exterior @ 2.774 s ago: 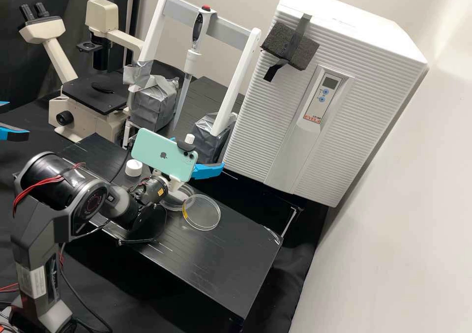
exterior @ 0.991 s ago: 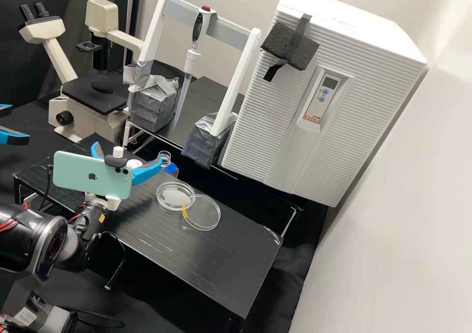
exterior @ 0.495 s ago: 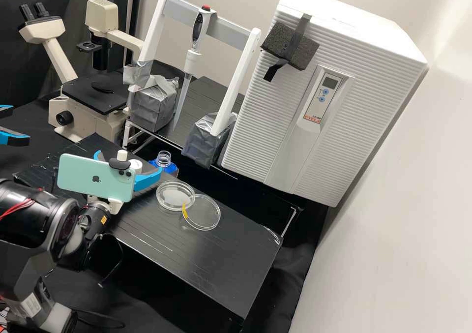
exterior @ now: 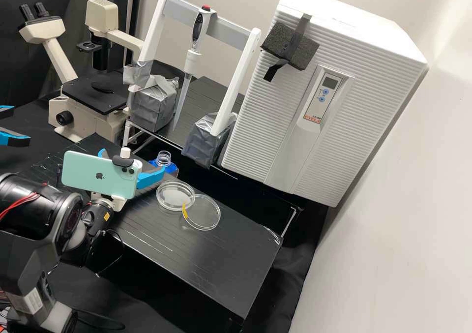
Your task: Close the bottle
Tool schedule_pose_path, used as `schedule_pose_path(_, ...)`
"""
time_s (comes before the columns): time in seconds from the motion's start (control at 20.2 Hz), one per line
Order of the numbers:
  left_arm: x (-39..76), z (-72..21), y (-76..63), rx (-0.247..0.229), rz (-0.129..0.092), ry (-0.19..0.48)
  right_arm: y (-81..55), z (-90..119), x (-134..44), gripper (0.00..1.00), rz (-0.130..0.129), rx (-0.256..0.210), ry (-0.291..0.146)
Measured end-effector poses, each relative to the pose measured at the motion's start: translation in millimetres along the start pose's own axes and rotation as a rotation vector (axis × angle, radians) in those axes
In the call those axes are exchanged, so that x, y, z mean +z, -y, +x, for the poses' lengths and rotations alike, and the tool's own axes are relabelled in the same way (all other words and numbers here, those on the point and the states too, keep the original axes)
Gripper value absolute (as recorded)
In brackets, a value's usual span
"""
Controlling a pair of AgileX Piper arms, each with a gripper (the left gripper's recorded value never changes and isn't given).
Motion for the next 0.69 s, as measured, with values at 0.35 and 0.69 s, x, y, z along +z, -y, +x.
schedule_pose_path(0.35, 0.0, 0.0, 0.0, 0.000, 0.000, 0.000, 3.9, 2.8, 3.3, 0.00, 0.000, -0.018, 0.016)
schedule_pose_path(0.69, 0.1, 0.1, 0.0, 0.000, 0.000, 0.001, 5.1, 7.9, 4.3, 0.00, 0.000, -0.023, 0.020)
